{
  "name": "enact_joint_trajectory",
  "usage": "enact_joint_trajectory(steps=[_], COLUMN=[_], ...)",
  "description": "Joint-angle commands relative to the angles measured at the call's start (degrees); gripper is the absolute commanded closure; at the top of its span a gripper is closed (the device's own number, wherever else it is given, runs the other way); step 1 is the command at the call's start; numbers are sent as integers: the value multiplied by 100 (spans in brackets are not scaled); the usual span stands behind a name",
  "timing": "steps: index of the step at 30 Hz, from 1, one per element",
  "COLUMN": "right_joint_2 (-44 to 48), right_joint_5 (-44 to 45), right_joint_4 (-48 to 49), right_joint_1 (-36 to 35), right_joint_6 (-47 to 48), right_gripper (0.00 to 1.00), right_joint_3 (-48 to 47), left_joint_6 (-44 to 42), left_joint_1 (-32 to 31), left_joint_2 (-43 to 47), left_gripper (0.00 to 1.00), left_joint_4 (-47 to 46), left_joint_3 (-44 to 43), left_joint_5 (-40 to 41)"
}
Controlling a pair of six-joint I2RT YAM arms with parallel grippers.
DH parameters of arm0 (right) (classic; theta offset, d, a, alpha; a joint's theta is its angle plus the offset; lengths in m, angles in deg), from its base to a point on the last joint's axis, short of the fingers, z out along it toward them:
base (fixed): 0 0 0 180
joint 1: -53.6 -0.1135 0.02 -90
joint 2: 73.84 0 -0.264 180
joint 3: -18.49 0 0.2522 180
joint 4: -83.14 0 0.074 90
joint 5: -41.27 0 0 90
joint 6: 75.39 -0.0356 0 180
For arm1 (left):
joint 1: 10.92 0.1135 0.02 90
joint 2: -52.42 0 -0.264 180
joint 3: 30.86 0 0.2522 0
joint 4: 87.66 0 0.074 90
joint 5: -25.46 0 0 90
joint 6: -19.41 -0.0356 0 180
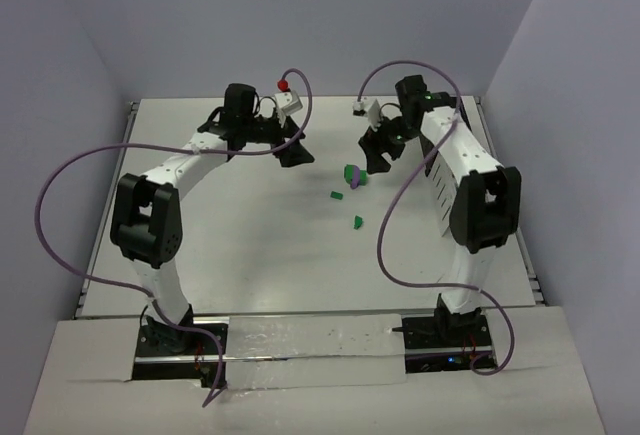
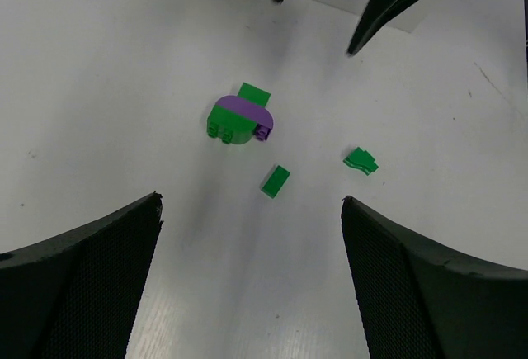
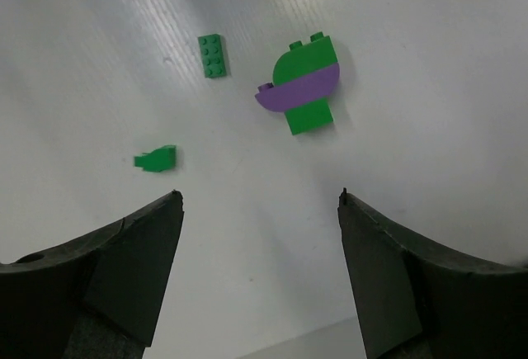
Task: Sort the legos into containers by color
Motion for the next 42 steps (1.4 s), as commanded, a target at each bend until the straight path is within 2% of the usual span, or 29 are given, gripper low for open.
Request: enact_joint_trajectory(steps=[1,6,12,24,31,36,42], right_joint_2=[-629,-1222,-1610,-1742,-1885,-2076,-2053], right_joint_5=[-46,218,295,298,297,375,577], right_joint_4=[144,256,373,923,951,540,436], right_joint_1=[-213,-254,-301,-467,-551,-588,-625], right_joint_6=[1240,1686,1886,2151,2140,2226,2257], right_gripper=[18,19,18,22,39,39,47], right_joint_3=[-451,-604,-680,-139,-247,-585,-514], left_joint_6=[153,133,-416,-535,-544,-579,-524], left_joint_1=[19,35,73,220,246,261,307], left_joint_2=[634,943,920,741,732,700,645], left_gripper=[6,6,6,6,6,6,6], left_joint_4=[-46,8,628,799,875,917,926], left_joint_3=[209,546,397,134,135,83,46], left_joint_5=[-207,-82,-45,97,146,141,110])
